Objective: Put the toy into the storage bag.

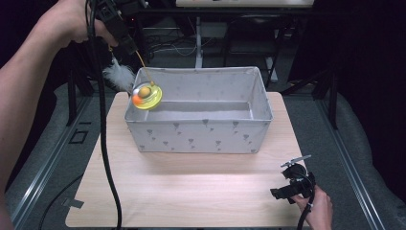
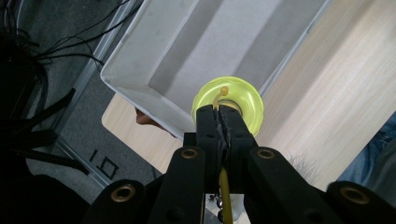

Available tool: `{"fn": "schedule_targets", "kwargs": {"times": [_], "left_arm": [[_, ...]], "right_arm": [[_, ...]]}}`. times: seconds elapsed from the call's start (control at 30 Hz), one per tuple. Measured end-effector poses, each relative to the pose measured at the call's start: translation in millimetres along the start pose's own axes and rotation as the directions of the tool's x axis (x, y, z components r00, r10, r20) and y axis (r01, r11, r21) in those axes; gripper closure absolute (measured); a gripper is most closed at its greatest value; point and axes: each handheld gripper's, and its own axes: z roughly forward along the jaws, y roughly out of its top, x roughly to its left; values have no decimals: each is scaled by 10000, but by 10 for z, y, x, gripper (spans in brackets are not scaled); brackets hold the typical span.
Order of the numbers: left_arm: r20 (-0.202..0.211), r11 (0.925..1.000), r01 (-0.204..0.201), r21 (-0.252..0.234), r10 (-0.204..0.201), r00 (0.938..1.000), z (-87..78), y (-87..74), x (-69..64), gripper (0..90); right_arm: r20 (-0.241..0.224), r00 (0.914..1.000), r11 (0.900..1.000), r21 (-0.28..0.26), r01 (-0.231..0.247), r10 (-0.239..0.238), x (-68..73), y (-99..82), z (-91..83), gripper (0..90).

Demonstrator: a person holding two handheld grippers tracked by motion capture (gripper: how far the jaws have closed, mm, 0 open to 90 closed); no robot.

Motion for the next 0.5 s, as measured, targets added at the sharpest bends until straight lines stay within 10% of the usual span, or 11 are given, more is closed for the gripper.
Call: {"fn": "schedule_targets", "kwargs": {"times": [0.5], "left_arm": [[233,9987,496,-146,-492,9985,378,120,220,882]], "right_arm": [[25,10000,10000,79,61,-62,4,2,-12,26]]}}
